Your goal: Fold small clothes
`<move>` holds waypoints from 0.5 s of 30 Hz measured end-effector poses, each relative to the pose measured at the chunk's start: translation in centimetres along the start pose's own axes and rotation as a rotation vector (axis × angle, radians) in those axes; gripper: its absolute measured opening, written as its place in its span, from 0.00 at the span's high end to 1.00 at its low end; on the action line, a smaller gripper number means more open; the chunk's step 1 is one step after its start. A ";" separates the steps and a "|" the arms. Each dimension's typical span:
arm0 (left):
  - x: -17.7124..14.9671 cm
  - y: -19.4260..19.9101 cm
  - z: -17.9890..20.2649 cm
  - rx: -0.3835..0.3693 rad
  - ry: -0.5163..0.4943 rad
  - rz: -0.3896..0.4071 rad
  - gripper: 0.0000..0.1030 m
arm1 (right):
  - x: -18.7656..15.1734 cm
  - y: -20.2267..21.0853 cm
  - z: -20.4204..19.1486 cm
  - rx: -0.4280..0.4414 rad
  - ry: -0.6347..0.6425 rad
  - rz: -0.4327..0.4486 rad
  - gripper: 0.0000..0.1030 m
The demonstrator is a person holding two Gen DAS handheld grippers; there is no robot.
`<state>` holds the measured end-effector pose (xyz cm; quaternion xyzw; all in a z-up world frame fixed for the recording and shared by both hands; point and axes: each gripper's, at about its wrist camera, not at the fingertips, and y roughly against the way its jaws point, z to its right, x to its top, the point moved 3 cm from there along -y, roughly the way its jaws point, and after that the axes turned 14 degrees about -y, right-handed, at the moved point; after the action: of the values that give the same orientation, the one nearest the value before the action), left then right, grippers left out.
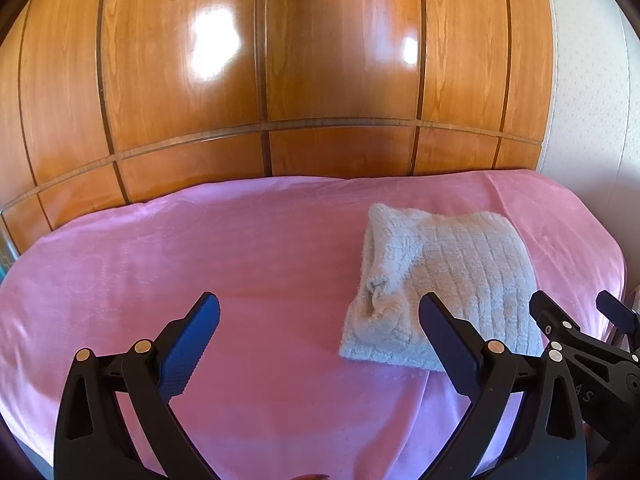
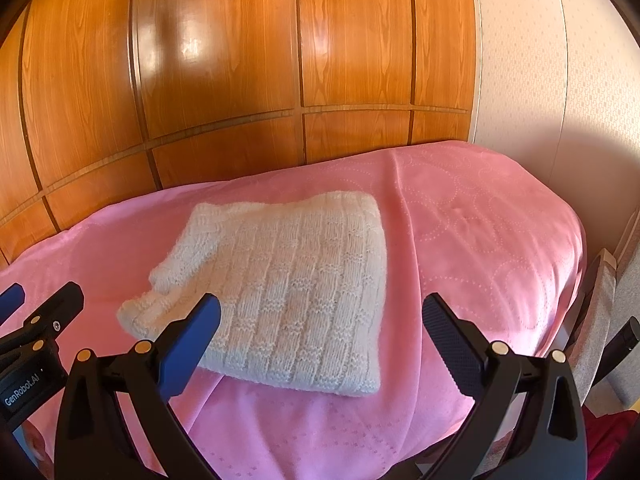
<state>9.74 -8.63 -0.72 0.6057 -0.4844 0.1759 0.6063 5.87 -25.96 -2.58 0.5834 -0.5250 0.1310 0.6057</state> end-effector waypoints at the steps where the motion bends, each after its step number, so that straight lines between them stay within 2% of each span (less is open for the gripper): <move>1: 0.0 0.0 0.1 -0.002 0.000 -0.001 0.04 | 0.0 0.0 0.0 0.000 0.000 0.000 0.02; 12: -0.1 -0.9 0.4 -0.034 -0.001 -0.019 0.04 | -0.2 -0.7 0.2 -0.007 0.003 -0.017 0.02; 15: -0.5 -1.4 0.3 -0.007 -0.004 -0.040 0.04 | 0.0 -1.2 0.4 -0.011 0.001 -0.027 0.02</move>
<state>10.51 -9.04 -1.99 0.6135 -0.4741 0.1610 0.6107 6.61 -26.67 -3.36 0.5869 -0.5177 0.1202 0.6108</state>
